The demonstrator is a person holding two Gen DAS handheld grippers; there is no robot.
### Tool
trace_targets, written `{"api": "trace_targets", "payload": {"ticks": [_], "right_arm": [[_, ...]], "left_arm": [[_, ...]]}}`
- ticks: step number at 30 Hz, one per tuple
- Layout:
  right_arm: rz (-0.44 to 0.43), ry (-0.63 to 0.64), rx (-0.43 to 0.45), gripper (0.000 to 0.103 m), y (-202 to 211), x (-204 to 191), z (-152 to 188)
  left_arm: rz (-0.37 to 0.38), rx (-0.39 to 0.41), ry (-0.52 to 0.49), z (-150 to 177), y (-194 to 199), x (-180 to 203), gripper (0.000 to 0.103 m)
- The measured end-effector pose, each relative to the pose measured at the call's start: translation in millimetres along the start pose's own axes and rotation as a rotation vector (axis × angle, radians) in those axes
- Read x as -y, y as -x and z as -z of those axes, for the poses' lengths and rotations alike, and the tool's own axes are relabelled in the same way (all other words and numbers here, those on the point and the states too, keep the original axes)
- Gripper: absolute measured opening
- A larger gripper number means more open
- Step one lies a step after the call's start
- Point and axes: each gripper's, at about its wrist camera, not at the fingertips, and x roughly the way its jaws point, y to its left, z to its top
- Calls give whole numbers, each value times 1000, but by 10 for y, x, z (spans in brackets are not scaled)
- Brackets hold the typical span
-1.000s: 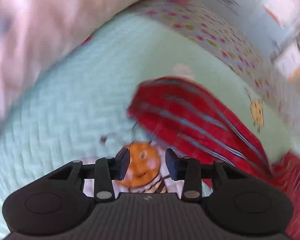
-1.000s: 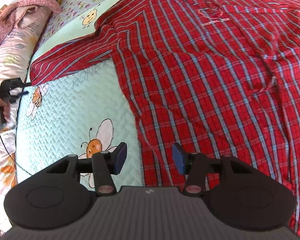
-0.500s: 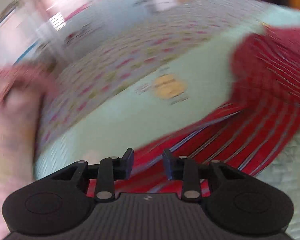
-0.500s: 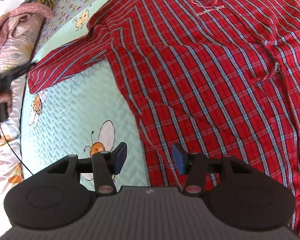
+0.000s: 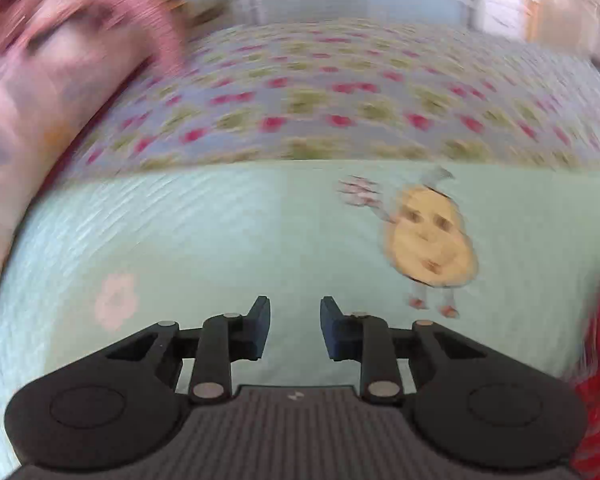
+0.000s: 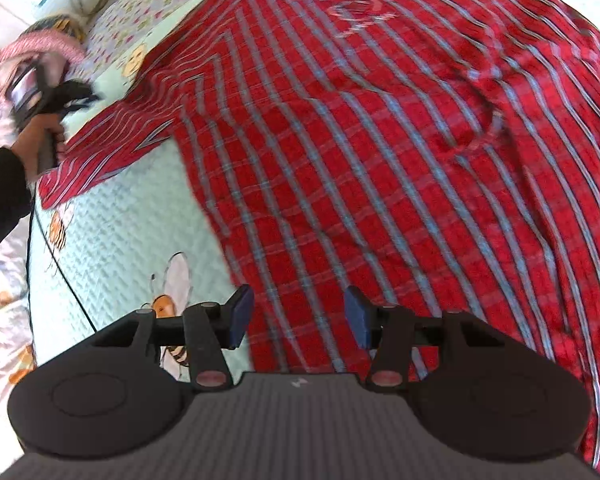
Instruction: Fold clothes
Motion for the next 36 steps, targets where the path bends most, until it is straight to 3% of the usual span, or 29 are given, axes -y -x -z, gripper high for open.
{"api": "trace_targets", "payload": {"ticks": [1, 4, 7, 9, 12, 14, 16, 18, 19, 22, 23, 29, 33, 36], "right_arm": [[-2, -9, 1, 52, 2, 33, -6], [-18, -24, 7, 52, 2, 63, -54], [-39, -11, 11, 52, -6, 20, -122], [-45, 7, 7, 52, -17, -9, -150], [-40, 15, -3, 52, -28, -11, -146], [-34, 17, -12, 52, -33, -2, -132], [-29, 14, -9, 52, 4, 8, -122], [-33, 7, 3, 52, 63, 36, -103], [-36, 3, 6, 52, 78, 51, -98], [-51, -22, 18, 52, 85, 69, -108], [-61, -28, 26, 52, 89, 58, -116], [-110, 10, 20, 52, 83, -127, -145], [-117, 39, 8, 52, 77, -251, -141], [-120, 76, 1, 52, 88, -350, -127]], "left_arm": [[42, 20, -16, 59, 103, 14, 28], [269, 106, -126, 323, 516, 240, 28], [457, 100, -325, 588, 716, 710, 30], [510, 99, -421, 693, 737, 998, 30], [488, 71, -468, 644, 496, 1301, 31], [334, 40, -356, 448, 206, 1191, 38], [139, 12, -173, 224, -71, 907, 29], [56, 22, -12, 179, -61, 457, 29], [37, 33, 0, 211, -2, 275, 30], [-34, 57, -124, 491, 320, -148, 31], [-38, 58, -97, 608, 455, -356, 31], [37, -3, 388, 1494, 1124, -1651, 33], [114, -78, 673, 1878, 1068, -1926, 35], [202, -84, 860, 1907, 797, -2017, 40]]}}
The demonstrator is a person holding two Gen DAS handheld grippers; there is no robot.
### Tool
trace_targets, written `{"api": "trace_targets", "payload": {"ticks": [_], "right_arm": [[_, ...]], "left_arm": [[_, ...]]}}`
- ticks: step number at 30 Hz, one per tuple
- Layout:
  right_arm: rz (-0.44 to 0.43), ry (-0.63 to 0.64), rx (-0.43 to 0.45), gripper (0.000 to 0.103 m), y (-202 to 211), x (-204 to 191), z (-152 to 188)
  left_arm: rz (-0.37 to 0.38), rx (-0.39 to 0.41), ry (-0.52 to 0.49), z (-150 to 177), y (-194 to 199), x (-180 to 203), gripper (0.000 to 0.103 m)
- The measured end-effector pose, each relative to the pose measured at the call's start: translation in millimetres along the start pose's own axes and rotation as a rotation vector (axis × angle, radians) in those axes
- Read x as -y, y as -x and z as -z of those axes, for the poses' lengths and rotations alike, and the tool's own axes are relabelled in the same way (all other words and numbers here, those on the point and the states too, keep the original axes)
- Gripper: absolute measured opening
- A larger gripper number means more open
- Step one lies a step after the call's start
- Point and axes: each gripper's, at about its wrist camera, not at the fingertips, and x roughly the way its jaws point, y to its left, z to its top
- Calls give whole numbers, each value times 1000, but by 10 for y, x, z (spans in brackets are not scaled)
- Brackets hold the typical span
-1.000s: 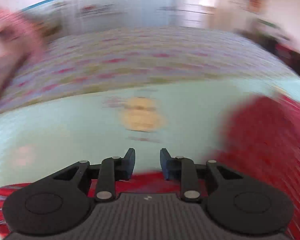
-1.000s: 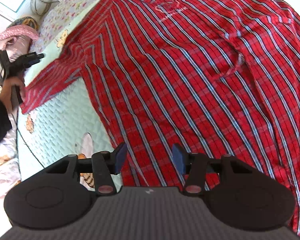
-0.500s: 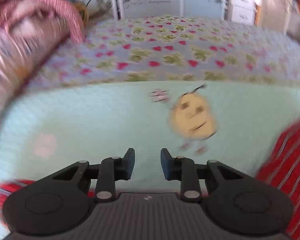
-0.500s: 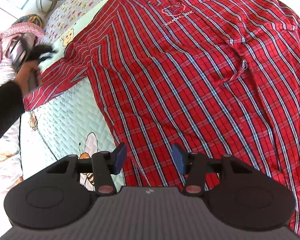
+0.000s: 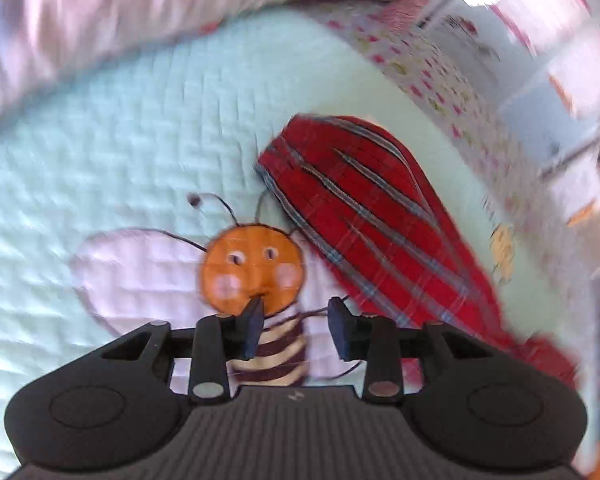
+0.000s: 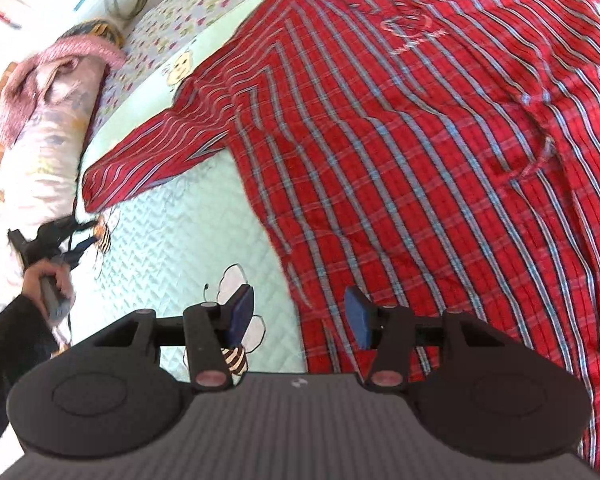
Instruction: Fold clothes
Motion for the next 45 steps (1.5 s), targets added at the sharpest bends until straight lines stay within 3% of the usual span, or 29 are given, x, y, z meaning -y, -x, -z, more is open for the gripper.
{"api": "trace_targets", "payload": {"ticks": [3, 5, 6, 9, 15, 17, 19, 22, 25, 31, 36, 38, 41, 45], "right_arm": [[9, 13, -4, 52, 35, -35, 50], [18, 16, -7, 52, 52, -22, 88], [24, 17, -11, 53, 54, -10, 111], [43, 14, -22, 53, 58, 6, 173], [27, 9, 13, 53, 213, 10, 156], [19, 3, 21, 53, 258, 26, 145], [12, 9, 27, 53, 299, 34, 145], [18, 17, 29, 53, 334, 67, 194], [22, -7, 33, 53, 382, 143, 241], [20, -29, 75, 53, 524, 266, 237], [-3, -73, 94, 53, 598, 360, 258], [-17, -102, 91, 53, 621, 419, 295], [-15, -113, 82, 53, 686, 507, 386], [13, -109, 52, 53, 855, 750, 563]], "left_arm": [[81, 36, 136, -132, -204, -1, 44], [118, 31, 170, -181, -352, 19, 47], [119, 34, 178, -198, -403, 32, 43], [44, 88, 201, -182, -311, 98, 6], [-74, 383, -39, 222, 778, 553, 5], [-105, 441, -145, 281, 883, 734, 7], [-151, 389, -146, 193, 703, 760, 10], [-219, 301, 12, 179, 427, 503, 10], [-260, 277, 0, 428, 428, 316, 10], [-225, 265, 169, 688, 651, -81, 20], [-188, 224, 212, 1007, 949, -62, 22], [-126, 160, 147, 1303, 1047, 30, 24], [-45, 33, -96, 1931, 1222, 350, 24], [86, -169, -372, 3002, 1508, 718, 25]]}}
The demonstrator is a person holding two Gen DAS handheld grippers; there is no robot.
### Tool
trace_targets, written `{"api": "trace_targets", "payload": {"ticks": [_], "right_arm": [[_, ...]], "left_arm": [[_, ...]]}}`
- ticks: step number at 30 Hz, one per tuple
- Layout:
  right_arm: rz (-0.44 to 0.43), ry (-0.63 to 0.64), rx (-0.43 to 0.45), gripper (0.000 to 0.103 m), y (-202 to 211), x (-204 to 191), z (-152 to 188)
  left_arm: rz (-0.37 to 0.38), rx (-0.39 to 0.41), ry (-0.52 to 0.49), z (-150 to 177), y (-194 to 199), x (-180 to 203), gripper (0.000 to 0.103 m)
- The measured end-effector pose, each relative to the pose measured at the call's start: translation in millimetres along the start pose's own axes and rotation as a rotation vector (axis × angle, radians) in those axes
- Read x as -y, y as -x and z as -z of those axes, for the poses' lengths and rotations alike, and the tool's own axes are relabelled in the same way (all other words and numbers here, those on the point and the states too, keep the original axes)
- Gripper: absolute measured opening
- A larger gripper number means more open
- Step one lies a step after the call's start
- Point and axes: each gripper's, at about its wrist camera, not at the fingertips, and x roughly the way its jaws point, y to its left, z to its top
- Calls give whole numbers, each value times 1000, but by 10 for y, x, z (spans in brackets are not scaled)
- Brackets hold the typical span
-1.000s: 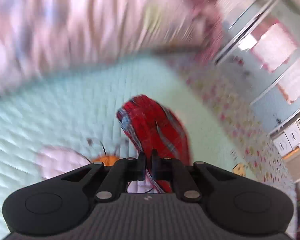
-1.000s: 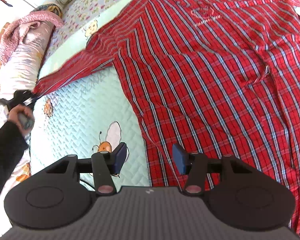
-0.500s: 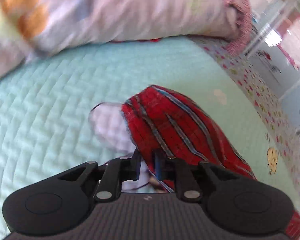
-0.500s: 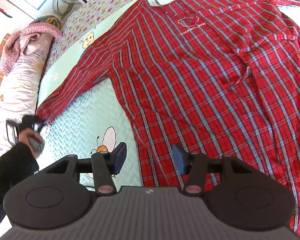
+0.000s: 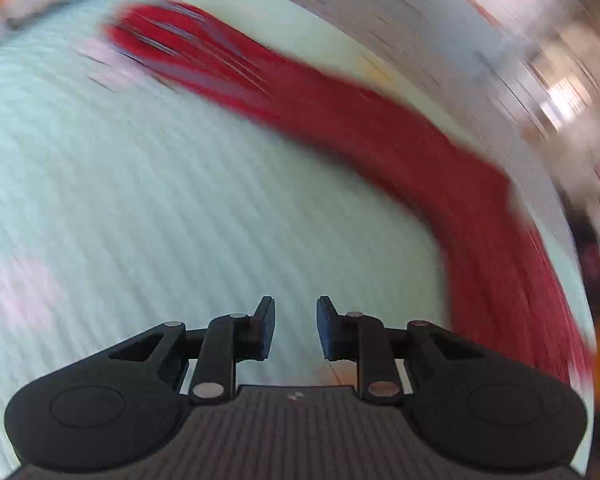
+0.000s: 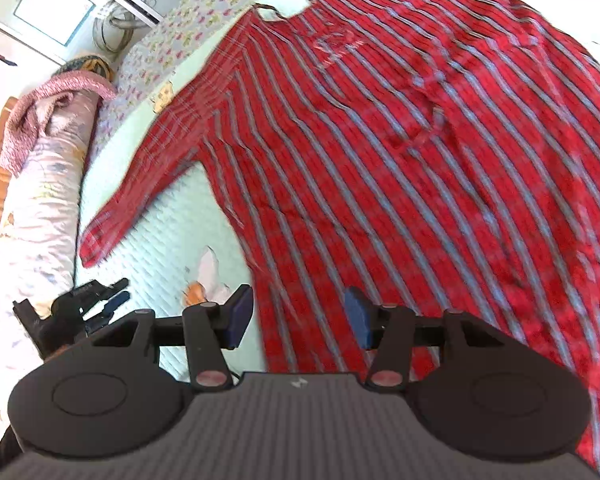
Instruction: Fold clothes
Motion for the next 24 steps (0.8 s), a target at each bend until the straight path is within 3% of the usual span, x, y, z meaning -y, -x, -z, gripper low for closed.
{"api": "trace_targets", "payload": {"ticks": [2, 5, 8, 11, 15, 18, 21, 24], "right_arm": [[13, -18, -23, 53, 77, 179, 62], [-2, -40, -72, 53, 184, 471, 168], [-47, -15, -134, 53, 295, 708, 305], [-90, 42, -206, 53, 409, 925, 463], [-162, 213, -279, 53, 652, 1060, 621], [-172, 459, -335, 53, 847, 980, 764], [-175, 663, -378, 53, 1013, 879, 930], [-164, 809, -412, 54, 1067, 834, 1163]], "left_arm": [[56, -106, -80, 459, 27, 309, 25], [100, -198, -133, 1020, 153, 622, 25], [92, -221, -129, 1433, 379, 730, 25], [6, -183, -113, 1708, 753, 632, 25], [-187, -127, -103, 2128, 1549, 485, 25], [-288, -154, -123, 2467, 2052, 484, 25], [-280, -236, -134, 2820, 2290, 605, 30], [-182, -310, -110, 3122, 2221, 711, 34]]}}
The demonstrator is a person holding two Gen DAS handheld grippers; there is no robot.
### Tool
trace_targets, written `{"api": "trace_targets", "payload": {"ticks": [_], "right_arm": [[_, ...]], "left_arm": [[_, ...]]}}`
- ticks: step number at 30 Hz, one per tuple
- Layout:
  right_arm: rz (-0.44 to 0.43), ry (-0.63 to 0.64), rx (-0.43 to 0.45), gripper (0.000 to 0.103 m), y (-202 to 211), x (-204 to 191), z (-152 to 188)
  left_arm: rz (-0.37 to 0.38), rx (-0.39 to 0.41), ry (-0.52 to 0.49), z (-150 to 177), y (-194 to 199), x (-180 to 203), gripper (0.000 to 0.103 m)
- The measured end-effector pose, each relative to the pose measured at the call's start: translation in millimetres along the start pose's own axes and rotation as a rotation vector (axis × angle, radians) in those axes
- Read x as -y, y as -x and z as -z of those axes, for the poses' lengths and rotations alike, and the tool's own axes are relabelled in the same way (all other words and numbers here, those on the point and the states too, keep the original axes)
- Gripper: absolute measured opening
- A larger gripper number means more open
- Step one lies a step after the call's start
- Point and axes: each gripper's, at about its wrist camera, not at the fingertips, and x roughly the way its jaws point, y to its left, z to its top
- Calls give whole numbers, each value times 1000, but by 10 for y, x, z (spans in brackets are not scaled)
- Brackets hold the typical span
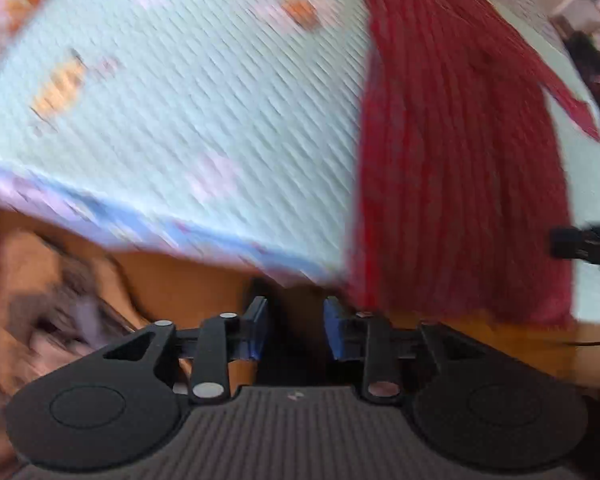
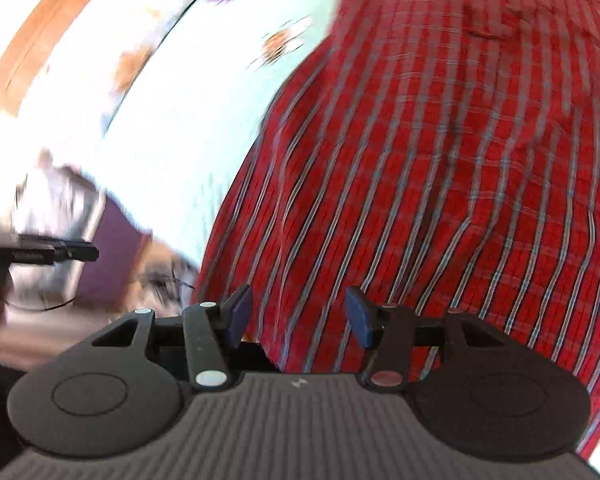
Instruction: Fold clothes
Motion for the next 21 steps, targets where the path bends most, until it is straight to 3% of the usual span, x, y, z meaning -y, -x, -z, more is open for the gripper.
{"api": "trace_targets", "payload": {"ticks": [2, 5, 9, 14, 21], "right_arm": [[15, 59, -33, 54, -76, -106, 110], [-14, 3, -49, 54, -202, -92, 271], [-58, -93, -5, 54, -372, 42, 417], [-95, -77, 161, 54, -549, 129, 401], [-192, -78, 397, 54, -640, 272, 392]], "left_arm": [[49, 9, -42, 89, -147, 145, 34], [99, 35, -123, 169, -432, 343, 35], [59, 69, -278, 311, -798, 448, 35], [-13, 147, -515, 469, -1062, 417, 35], [-78, 318, -707, 706, -1196, 394, 35]]}}
